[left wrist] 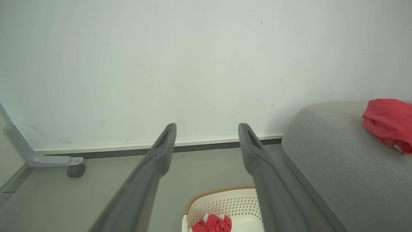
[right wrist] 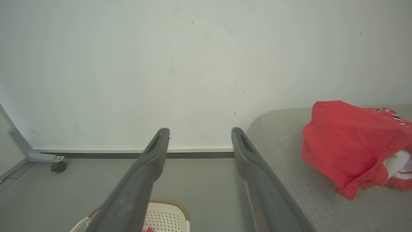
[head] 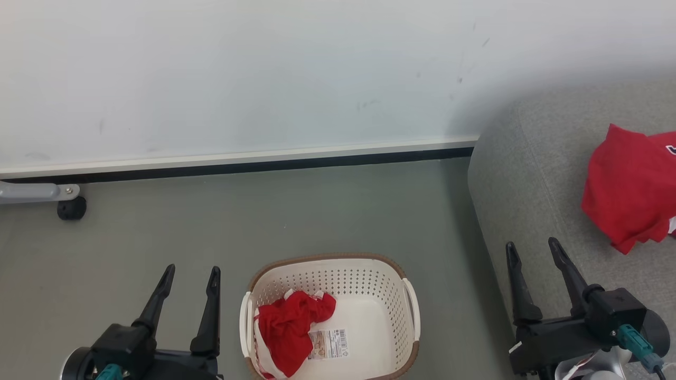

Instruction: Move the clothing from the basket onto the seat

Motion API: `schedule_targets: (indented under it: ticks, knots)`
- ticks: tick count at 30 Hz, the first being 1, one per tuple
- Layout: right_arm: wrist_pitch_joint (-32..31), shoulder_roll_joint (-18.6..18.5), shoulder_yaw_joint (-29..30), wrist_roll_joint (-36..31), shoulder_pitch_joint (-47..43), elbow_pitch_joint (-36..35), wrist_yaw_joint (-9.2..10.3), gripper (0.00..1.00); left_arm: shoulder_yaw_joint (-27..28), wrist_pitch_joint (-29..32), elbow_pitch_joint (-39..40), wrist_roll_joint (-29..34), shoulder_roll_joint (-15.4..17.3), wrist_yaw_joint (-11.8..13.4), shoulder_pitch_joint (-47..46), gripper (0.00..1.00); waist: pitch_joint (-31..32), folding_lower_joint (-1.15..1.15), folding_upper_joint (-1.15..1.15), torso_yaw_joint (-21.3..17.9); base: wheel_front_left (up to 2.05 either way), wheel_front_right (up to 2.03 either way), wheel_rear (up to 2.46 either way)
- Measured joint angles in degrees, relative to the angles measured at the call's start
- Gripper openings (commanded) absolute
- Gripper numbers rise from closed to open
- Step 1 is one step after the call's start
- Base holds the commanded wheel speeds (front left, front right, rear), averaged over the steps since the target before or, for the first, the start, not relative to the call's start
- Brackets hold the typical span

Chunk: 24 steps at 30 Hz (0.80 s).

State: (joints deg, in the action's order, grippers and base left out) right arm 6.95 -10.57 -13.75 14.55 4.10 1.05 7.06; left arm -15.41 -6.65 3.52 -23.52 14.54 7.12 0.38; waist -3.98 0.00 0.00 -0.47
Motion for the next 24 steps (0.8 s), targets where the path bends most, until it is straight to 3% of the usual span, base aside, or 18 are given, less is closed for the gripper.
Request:
schedule_targets:
  ticks: [16,24]
  knots:
    - [-1.9,0.9,0.2,-2.6,2.5,-6.6,0.07,1.00,-1.8,1.6,0.4,2.1,-0.1,-0.1,-3.5,1.00,-7.2,0.00,0.00,-0.8,0.00,0.00,0.00]
    - [-2.4,1.6,0.9,-4.4,5.9,-10.0,0.08,1.00,-3.3,3.2,-1.3,3.3,0.6,-1.7,-8.0,1.00,-13.2,0.01,0.01,-1.8,0.00,0.00,0.00]
